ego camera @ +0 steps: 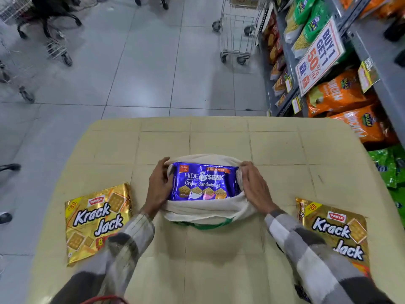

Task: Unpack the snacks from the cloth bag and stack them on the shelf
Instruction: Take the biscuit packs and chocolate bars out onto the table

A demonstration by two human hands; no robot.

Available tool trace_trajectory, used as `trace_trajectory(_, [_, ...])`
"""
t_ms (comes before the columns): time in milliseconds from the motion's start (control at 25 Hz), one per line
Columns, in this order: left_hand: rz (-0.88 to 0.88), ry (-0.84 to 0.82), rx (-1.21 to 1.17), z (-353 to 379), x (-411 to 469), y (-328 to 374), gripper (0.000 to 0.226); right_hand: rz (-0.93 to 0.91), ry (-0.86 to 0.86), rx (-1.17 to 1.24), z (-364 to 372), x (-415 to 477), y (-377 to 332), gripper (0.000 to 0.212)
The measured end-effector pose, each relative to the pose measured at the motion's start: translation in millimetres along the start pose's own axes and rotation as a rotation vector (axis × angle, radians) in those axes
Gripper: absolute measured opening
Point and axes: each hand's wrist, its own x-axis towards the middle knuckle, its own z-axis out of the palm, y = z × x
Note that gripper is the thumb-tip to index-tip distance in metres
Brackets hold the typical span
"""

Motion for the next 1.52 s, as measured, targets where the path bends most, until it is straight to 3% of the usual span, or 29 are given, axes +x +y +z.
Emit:
trace_trajectory(80, [0.086,-0.019,-0.071,-7,-27,-1,0.038,-0.052,-0.069,0.07,-7,-22,-1,0.041])
trace_trajectory(160, [0.129,-0.145,-0.054,-13,-54,-12,0.05,-0.071,-0.152,0.0,-4,-45,6,0.064])
trace_trajectory(280, [0.228,-0.298,0.16,-24,-80,-31,0.067,-0.081,-0.145,-0.003,-3,-61,20,0.074])
trace_trajectory(480, [0.334,-0.407,0.296,-23,-77,-24,0.05,-0.181,-0.179,-0.324,-3,-65,21,0.092])
trace_trajectory(600, [0.118,-0.465,0.125,-31,-72,-12,0.053,-0.103,-0.245,-0.335,-5,-62,6,0.094])
trace_trajectory(680, [-0.086,-0.29,0.021,-39,-68,-3,0.053,-0.078,-0.11,-0.209,-7,-66,-5,0.078])
trace_trajectory(800, [-0.116,0.009,-0.016,-31,-62,29,0.03,0.007,0.149,0.092,-8,-73,-29,0.054])
trace_trajectory(920, [-0.227,-0.021,-0.078,-14,-57,55,0.033,0.152,-0.057,0.334,-6,-71,-50,0.043])
trace_trajectory(1000, [-0.252,-0.012,-0.023,-5,-56,58,0.037,0.17,-0.129,0.355,-2,-72,-58,0.037])
trace_trajectory(1240, [-0.393,0.147,-0.127,16,-65,67,0.038,0.255,-0.057,0.301,-3,-76,-76,0.031])
trace_trajectory(1520, [-0.363,0.338,-0.197,33,-89,100,0.028,0.077,0.004,0.36,-49,-89,-64,0.03])
